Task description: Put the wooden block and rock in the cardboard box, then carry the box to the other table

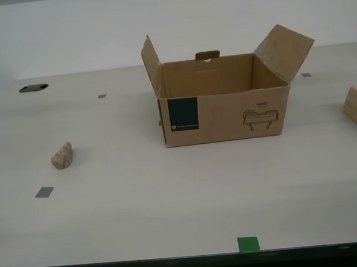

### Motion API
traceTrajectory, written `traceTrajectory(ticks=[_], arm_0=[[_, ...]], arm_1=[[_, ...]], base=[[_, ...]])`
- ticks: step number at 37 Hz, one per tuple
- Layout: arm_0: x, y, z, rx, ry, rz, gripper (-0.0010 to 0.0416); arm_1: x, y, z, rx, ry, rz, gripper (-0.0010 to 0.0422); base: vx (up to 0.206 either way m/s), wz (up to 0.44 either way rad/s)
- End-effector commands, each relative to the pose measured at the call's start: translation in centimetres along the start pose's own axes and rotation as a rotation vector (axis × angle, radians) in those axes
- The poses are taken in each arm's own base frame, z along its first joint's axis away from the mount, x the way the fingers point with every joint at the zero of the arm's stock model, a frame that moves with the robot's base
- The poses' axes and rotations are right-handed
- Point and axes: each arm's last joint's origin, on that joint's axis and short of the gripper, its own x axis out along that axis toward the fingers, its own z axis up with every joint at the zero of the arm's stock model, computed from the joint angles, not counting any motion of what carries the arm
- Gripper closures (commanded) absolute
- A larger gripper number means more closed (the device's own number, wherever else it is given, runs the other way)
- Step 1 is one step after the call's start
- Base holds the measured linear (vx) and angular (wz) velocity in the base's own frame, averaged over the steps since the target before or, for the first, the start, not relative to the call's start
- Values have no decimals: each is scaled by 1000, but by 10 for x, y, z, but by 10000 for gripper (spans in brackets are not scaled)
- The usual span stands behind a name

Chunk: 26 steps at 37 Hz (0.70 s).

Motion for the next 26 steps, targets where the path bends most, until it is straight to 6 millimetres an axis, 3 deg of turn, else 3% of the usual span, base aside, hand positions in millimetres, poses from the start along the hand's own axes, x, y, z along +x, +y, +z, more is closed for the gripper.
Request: traceTrajectory(ticks=[1, 20, 26], arm_0=[[0, 0, 0, 0, 5, 0, 406], [0, 0, -1, -1, 8, 0, 406], [0, 0, -2, -1, 19, 0, 406]], arm_1=[[0, 0, 1, 1, -6, 1, 412], [1, 0, 3, -3, -7, 0, 412], [5, 0, 8, -2, 64, 0, 413]], base=[[0, 0], [0, 0], [0, 0]])
